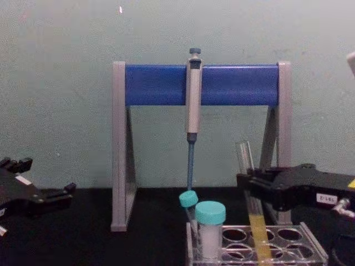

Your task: Pick up the test tube from the test tube rack, shake it, then place it back into the test tube rack.

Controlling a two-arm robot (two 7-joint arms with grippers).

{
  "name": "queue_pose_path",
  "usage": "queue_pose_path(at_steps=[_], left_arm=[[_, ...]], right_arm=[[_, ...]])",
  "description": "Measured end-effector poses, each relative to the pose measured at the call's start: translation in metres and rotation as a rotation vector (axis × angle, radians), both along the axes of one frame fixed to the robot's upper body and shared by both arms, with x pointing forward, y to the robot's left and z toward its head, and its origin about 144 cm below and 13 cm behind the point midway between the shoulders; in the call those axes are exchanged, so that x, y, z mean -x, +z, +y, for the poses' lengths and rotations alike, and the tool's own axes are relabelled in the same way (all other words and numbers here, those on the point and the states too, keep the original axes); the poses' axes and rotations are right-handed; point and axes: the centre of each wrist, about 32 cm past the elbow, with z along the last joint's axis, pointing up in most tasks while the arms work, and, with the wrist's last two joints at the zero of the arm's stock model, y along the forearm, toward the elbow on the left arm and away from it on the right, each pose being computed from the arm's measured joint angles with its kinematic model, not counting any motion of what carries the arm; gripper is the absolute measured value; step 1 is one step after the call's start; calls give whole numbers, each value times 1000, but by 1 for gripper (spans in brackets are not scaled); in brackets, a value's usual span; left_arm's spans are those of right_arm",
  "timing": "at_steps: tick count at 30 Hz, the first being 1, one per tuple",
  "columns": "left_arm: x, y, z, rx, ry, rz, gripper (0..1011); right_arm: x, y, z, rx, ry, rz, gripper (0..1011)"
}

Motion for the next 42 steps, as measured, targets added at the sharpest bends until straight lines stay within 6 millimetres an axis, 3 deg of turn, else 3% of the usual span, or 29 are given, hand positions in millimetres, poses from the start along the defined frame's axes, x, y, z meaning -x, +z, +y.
queue_pose_path(at_steps=[12, 23, 32, 42], left_arm=[[0, 0, 0, 0, 0, 0, 1001], [0, 0, 0, 0, 0, 0, 1001], [0, 0, 0, 0, 0, 0, 1001], [0, 0, 0, 0, 0, 0, 1001]], right_arm=[[0, 0, -1, -9, 5, -2, 229], [6, 9, -9, -144, 28, -39, 229], [17, 25, -15, -222, 22, -180, 229], [21, 22, -14, -235, 3, -270, 229]])
